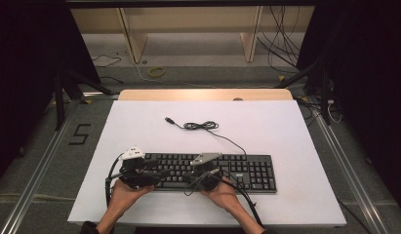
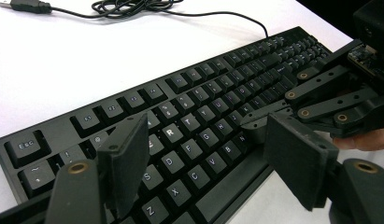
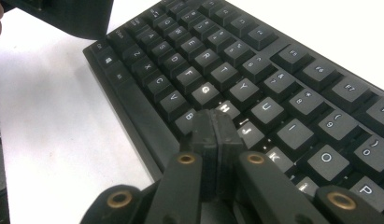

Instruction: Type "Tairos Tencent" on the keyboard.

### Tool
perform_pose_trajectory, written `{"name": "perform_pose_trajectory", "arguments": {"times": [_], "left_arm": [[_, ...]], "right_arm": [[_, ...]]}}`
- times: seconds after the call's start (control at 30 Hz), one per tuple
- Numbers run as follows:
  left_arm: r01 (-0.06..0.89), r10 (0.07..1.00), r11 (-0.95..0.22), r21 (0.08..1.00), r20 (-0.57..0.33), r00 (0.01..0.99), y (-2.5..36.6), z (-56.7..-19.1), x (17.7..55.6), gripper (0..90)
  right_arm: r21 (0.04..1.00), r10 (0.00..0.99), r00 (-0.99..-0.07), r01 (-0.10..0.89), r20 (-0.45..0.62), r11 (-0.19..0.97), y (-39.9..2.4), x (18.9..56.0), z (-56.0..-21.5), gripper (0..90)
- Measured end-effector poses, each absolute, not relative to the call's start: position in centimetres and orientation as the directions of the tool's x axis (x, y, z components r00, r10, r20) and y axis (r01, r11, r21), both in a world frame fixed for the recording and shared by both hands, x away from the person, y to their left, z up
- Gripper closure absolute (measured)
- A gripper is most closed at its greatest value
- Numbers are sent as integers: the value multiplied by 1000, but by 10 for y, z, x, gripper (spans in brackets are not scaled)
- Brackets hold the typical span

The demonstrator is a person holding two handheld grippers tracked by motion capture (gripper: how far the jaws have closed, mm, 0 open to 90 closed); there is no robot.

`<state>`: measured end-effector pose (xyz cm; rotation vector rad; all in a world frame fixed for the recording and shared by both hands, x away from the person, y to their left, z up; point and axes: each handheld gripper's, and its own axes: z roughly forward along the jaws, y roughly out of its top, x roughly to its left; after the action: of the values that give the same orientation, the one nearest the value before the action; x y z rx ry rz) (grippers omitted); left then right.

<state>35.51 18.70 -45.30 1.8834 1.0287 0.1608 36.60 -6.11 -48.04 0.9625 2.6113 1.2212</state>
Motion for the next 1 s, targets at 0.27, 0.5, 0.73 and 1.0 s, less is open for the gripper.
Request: {"name": "perform_pose_trajectory", "arguments": {"times": [0.27, 0.5, 0.73, 1.0], "left_arm": [[585, 711, -195, 787, -297, 637, 187, -453, 355, 308], [584, 713, -194, 788, -295, 636, 188, -454, 355, 309], [585, 715, -190, 788, -297, 633, 189, -454, 356, 309], [584, 715, -190, 789, -296, 633, 189, -454, 356, 309]], "right_arm": [[715, 585, -797, 497, 152, 491, -59, 365, -483, 900], [712, 588, -796, 498, 148, 496, -58, 364, -483, 900], [725, 593, -788, 506, 167, 467, -60, 362, -478, 853], [753, 600, -778, 506, 187, 420, -71, 363, -470, 781]]}}
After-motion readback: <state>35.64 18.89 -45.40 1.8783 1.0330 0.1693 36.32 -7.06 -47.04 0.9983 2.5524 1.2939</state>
